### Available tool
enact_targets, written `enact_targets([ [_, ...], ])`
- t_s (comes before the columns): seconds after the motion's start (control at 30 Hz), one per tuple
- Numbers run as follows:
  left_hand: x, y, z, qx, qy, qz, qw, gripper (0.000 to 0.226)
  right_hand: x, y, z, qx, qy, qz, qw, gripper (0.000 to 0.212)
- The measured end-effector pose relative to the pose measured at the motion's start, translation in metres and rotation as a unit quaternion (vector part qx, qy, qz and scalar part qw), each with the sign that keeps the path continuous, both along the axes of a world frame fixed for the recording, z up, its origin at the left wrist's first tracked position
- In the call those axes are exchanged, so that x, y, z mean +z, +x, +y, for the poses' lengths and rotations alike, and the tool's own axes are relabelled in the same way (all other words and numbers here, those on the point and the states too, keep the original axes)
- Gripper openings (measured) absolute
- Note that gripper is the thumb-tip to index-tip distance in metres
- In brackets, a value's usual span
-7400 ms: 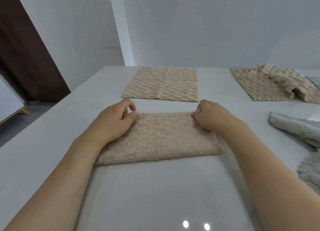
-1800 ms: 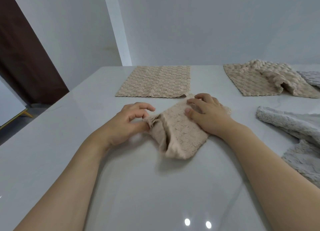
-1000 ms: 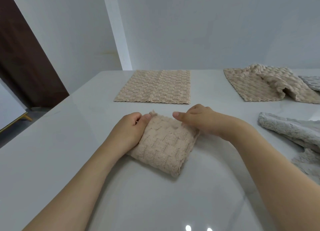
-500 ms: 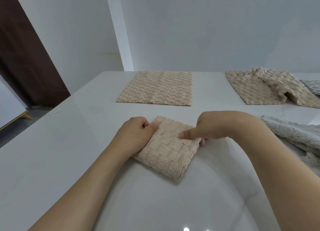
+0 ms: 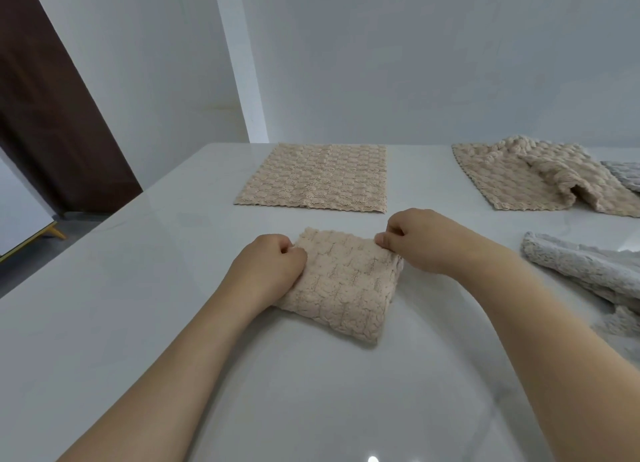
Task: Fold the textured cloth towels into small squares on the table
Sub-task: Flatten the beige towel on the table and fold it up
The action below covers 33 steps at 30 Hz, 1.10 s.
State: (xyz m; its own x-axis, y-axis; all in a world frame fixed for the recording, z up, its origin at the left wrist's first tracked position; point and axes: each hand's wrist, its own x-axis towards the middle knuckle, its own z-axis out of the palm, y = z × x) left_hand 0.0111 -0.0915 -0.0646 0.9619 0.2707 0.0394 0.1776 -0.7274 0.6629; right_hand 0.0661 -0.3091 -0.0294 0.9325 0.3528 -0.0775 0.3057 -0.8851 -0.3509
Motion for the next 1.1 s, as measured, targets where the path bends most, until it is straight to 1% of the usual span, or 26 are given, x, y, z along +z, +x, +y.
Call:
enact_targets([
  [0.1, -0.001, 0.0, -0.002, 0.0, 0.061, -0.013, 0.998, 0.023, -0.008, 0.002, 0.002, -0.016, 0.032, -0.018, 0.999, 0.023],
  [0.13, -0.002, 0.001, -0.002, 0.0, 0.069, -0.014, 0.998, 0.022, -0.009, 0.001, 0.005, -0.024, 0.056, -0.023, 0.998, 0.025],
  [0.2, -0.003, 0.001, -0.002, 0.001, 0.075, -0.013, 0.997, 0.021, -0.011, -0.002, 0.015, -0.03, 0.086, -0.029, 0.995, 0.036],
  [0.23, -0.003, 0.001, -0.002, 0.002, 0.077, -0.013, 0.997, 0.021, -0.012, -0.004, 0.021, -0.019, 0.071, -0.033, 0.997, 0.041],
  [0.3, -0.004, 0.001, -0.002, 0.004, 0.078, -0.015, 0.997, 0.021, -0.017, -0.006, 0.03, 0.021, -0.001, -0.046, 0.999, 0.044],
  [0.37, -0.005, 0.002, -0.002, 0.007, 0.075, -0.018, 0.997, 0.023, -0.016, -0.006, 0.029, 0.038, -0.043, -0.045, 0.997, 0.036],
  [0.47, -0.005, 0.001, -0.002, 0.016, 0.074, -0.026, 0.997, 0.025, -0.007, -0.003, 0.023, 0.045, -0.069, -0.021, 0.996, 0.027],
  [0.53, -0.005, 0.001, -0.005, 0.013, 0.078, -0.034, 0.996, 0.023, -0.001, -0.005, 0.023, 0.046, -0.058, 0.003, 0.997, 0.021],
  [0.63, -0.006, -0.001, -0.01, -0.025, 0.102, -0.069, 0.992, 0.02, 0.006, -0.007, 0.024, 0.03, 0.011, 0.036, 0.999, 0.021],
  [0.7, -0.008, -0.002, -0.014, -0.052, 0.106, -0.089, 0.989, 0.019, 0.006, -0.005, 0.025, 0.012, 0.071, 0.075, 0.995, 0.031],
  [0.73, -0.008, -0.002, -0.015, -0.062, 0.101, -0.095, 0.988, 0.017, 0.004, -0.003, 0.026, 0.0, 0.08, 0.088, 0.993, 0.041],
  [0.77, -0.009, -0.002, -0.016, -0.069, 0.096, -0.1, 0.988, 0.016, 0.001, -0.001, 0.026, -0.008, 0.059, 0.087, 0.994, 0.053],
  [0.8, -0.009, -0.002, -0.016, -0.069, 0.091, -0.104, 0.988, 0.016, -0.003, 0.002, 0.027, -0.011, 0.012, 0.071, 0.997, 0.062],
  [0.83, -0.011, -0.002, -0.017, -0.063, 0.084, -0.106, 0.989, 0.016, -0.008, 0.005, 0.028, -0.007, -0.039, 0.046, 0.998, 0.066],
  [0.87, -0.01, -0.002, -0.018, -0.049, 0.075, -0.104, 0.991, 0.017, -0.013, 0.008, 0.029, 0.002, -0.075, 0.022, 0.997, 0.065],
  [0.9, -0.008, -0.002, -0.017, -0.029, 0.061, -0.098, 0.993, 0.019, -0.016, 0.009, 0.03, 0.012, -0.088, 0.002, 0.996, 0.061],
  [0.93, -0.007, -0.002, -0.017, -0.009, 0.041, -0.089, 0.995, 0.024, -0.02, 0.011, 0.029, 0.023, -0.076, -0.013, 0.997, 0.056],
  [0.97, -0.006, -0.002, -0.016, 0.003, 0.006, -0.079, 0.997, 0.031, -0.022, 0.011, 0.027, 0.032, -0.048, -0.029, 0.998, 0.053],
  [1.0, -0.003, -0.002, -0.015, 0.004, -0.048, -0.065, 0.997, 0.038, -0.026, 0.013, 0.025, 0.037, -0.01, -0.049, 0.998, 0.052],
  [1.07, 0.003, -0.003, -0.013, -0.019, -0.182, -0.037, 0.982, 0.043, -0.035, 0.018, 0.018, 0.038, 0.081, -0.096, 0.991, 0.053],
  [1.1, 0.005, -0.003, -0.012, -0.038, -0.233, -0.025, 0.971, 0.043, -0.039, 0.02, 0.015, 0.04, 0.117, -0.121, 0.985, 0.053],
])
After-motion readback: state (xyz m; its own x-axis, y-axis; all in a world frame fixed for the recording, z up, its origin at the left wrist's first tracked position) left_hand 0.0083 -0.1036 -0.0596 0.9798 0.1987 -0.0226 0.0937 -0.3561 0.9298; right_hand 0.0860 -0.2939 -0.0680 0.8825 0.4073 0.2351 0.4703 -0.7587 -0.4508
